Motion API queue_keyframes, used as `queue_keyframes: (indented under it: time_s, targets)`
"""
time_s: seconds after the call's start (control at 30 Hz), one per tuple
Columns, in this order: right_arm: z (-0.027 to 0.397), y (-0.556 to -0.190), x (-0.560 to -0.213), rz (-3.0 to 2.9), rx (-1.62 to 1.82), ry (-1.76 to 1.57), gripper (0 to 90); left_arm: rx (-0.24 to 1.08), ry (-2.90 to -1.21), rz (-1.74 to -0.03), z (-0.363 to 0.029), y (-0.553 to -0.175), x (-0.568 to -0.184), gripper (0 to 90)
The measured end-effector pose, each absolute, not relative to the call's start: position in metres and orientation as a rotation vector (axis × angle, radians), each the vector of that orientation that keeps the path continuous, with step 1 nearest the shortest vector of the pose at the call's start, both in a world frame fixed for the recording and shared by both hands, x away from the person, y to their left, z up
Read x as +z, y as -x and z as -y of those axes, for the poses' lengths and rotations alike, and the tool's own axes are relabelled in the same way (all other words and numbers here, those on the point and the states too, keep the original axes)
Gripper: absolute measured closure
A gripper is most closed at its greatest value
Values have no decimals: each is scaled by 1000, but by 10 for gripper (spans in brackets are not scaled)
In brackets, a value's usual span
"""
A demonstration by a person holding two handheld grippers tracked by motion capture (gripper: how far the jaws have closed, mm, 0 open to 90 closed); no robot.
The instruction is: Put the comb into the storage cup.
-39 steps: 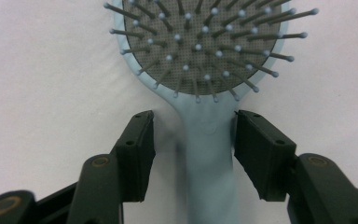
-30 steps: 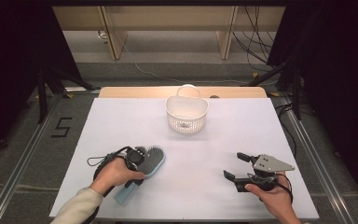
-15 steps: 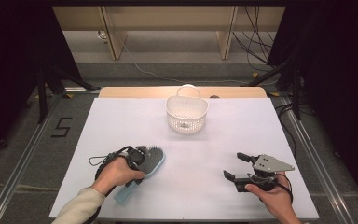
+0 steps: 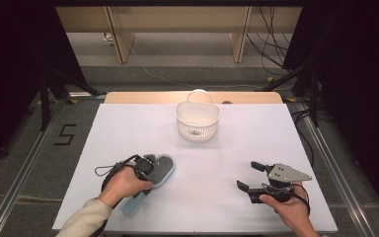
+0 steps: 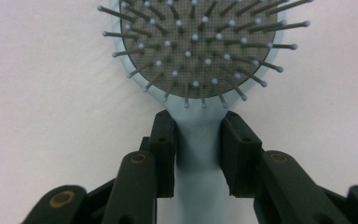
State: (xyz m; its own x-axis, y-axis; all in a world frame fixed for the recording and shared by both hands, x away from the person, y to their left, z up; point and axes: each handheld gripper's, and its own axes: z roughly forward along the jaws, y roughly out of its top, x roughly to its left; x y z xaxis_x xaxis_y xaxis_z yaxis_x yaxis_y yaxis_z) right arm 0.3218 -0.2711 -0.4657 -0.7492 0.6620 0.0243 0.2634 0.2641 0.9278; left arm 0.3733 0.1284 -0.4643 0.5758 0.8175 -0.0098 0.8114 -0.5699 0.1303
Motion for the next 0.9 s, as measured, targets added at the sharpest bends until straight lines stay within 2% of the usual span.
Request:
queue_keyframes:
  time_s: [0.9]
  targets:
    - [272, -321, -465, -2171, 1485, -840, 156, 146, -2662, -1320, -130, -365, -464, 697]
